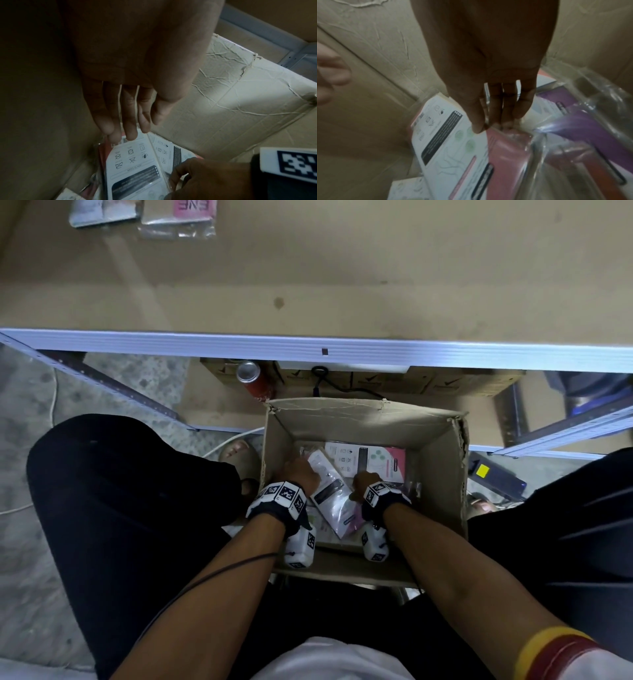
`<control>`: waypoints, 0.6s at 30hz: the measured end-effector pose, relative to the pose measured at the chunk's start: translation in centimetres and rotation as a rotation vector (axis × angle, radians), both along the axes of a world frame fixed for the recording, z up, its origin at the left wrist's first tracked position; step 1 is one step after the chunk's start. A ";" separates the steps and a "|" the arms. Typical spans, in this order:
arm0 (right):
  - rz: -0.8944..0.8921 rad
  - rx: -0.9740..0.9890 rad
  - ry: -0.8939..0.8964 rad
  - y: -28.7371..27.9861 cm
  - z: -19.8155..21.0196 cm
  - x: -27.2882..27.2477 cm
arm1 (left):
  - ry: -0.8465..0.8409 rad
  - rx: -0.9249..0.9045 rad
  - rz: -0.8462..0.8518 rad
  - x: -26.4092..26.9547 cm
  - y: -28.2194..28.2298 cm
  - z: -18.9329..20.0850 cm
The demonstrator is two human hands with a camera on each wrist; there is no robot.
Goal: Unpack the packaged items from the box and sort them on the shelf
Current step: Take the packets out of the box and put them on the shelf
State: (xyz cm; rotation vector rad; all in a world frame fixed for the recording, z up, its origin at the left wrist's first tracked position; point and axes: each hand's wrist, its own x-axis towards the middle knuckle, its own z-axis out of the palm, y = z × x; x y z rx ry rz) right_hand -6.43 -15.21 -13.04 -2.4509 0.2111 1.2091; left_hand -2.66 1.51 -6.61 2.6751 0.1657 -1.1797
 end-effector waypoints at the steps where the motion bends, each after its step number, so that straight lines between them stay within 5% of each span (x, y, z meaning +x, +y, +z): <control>1: -0.009 -0.002 0.000 0.0 0.3 0.0 | 0.002 0.001 -0.007 0.0 0.0 -0.1; 8: 0.019 0.046 -0.074 -1.3 3.7 1.0 | 0.007 0.035 -0.079 0.4 -1.0 -1.2; 13: 0.167 -0.031 -0.312 -2.9 9.0 2.6 | -0.026 -0.018 -0.141 -0.4 -2.3 -2.4; 18: 0.262 -0.165 -0.422 -4.2 14.1 3.1 | 0.158 -0.041 -0.292 -2.4 -3.4 -4.8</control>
